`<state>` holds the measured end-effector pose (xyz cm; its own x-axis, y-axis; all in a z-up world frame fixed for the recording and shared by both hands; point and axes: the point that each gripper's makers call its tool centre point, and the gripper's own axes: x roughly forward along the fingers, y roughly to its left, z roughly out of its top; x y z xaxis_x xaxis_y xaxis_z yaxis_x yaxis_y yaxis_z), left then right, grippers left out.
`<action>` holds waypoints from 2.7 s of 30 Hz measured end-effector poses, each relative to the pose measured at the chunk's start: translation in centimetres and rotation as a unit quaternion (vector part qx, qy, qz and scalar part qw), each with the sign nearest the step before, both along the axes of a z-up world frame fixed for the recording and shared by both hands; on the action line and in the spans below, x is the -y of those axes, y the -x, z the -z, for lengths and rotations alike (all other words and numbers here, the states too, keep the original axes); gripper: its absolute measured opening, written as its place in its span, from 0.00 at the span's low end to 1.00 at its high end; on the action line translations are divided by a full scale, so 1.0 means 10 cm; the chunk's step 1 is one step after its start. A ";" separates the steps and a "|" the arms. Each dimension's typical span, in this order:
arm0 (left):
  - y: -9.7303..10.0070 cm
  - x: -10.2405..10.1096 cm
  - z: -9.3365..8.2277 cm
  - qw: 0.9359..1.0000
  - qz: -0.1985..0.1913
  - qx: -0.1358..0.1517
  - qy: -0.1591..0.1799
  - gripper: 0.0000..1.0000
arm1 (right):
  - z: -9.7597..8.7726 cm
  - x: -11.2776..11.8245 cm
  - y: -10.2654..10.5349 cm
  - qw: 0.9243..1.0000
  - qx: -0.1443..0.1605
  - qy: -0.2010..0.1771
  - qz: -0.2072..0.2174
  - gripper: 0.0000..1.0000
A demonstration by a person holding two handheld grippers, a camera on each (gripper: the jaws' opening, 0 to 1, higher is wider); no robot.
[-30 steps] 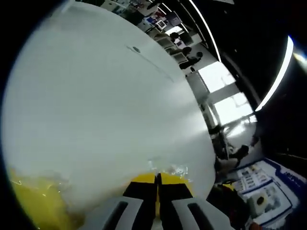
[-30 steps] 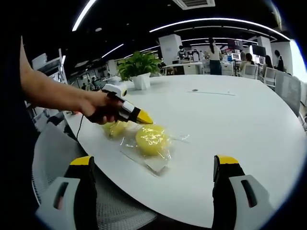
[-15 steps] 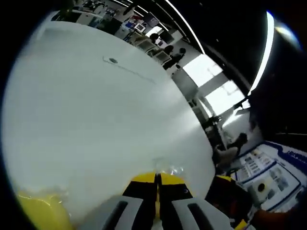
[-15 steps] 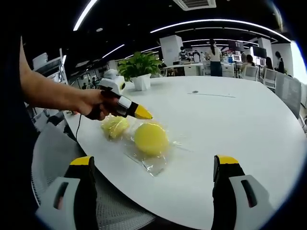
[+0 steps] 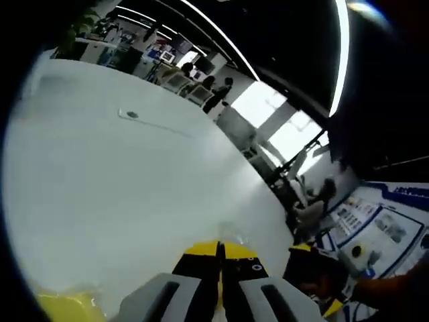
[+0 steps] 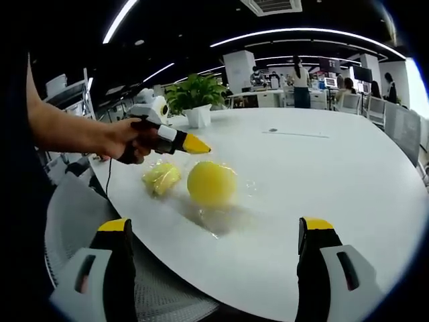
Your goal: Compare the silicone blocks by pressing each to a similar depth, holding the contact briefly, and releasing to observe deformation and rebound differences across the visible hardness samples.
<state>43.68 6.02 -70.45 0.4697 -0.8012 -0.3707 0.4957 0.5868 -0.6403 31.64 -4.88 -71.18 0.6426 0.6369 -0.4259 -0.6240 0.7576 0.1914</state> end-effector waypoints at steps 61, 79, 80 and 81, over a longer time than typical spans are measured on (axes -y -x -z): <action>0.38 -0.15 -1.71 0.978 0.070 0.194 0.021 0.00 | -0.91 -0.34 -0.63 0.990 0.091 -0.090 -0.068 0.96; 0.66 -0.14 -2.08 0.973 0.097 0.199 0.068 0.00 | -1.43 -0.86 -0.60 0.959 0.149 -0.151 -0.187 0.74; 0.67 -0.15 -2.08 0.973 0.099 0.199 0.068 0.00 | -1.43 -0.89 -0.59 0.957 0.150 -0.151 -0.195 0.71; 0.67 -0.15 -2.08 0.973 0.098 0.200 0.067 0.00 | -1.45 -0.92 -0.56 0.954 0.150 -0.158 -0.206 0.68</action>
<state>36.96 7.53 -49.61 0.3874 -0.9188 -0.0762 0.8152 0.3800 -0.4371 37.26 4.36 -56.65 0.3719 0.9282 -0.0078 -0.9193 0.3694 0.1357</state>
